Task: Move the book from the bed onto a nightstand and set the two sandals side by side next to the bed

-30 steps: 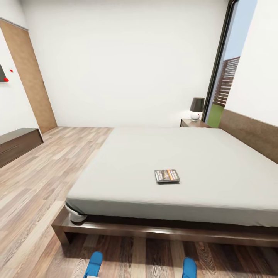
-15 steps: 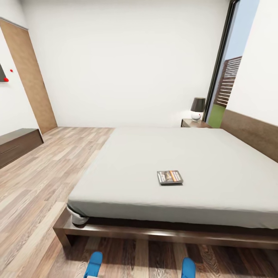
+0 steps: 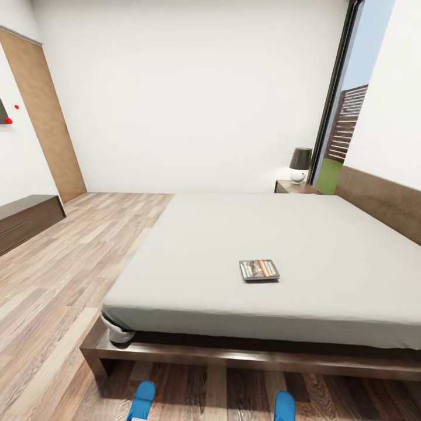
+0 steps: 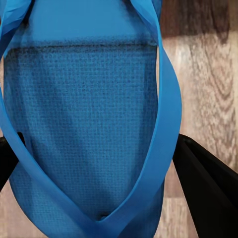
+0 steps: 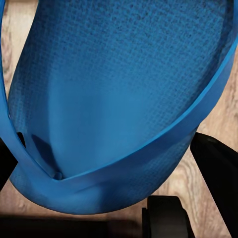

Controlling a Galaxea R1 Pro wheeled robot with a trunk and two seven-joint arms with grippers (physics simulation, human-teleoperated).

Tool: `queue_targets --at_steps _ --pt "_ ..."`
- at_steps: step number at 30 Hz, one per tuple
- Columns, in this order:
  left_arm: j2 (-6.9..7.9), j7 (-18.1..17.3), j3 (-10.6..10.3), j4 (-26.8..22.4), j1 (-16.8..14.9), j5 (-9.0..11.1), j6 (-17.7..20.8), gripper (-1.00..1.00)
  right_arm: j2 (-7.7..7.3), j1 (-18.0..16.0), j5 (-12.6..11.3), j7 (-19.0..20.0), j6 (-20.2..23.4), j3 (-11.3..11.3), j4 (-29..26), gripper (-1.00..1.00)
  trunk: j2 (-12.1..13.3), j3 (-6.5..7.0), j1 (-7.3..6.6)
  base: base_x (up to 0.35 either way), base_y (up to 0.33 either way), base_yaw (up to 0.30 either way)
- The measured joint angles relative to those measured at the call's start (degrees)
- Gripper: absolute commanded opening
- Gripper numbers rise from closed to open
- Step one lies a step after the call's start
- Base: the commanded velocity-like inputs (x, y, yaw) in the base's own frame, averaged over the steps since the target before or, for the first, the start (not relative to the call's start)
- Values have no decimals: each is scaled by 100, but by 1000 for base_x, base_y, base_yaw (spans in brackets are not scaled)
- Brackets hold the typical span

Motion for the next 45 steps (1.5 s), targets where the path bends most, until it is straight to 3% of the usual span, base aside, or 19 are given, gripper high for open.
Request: queue_targets --at_steps 31,45 --pt "0 -1 0 -6 2 4 -1 -100 2 0 0 0 2 0 14 -100 0 0 0 1 28 0" --pt "0 0 9 -5 2 10 -1 -100 37 0 5 8 -6 2 4 -100 -560 -251 307 0 0 0"
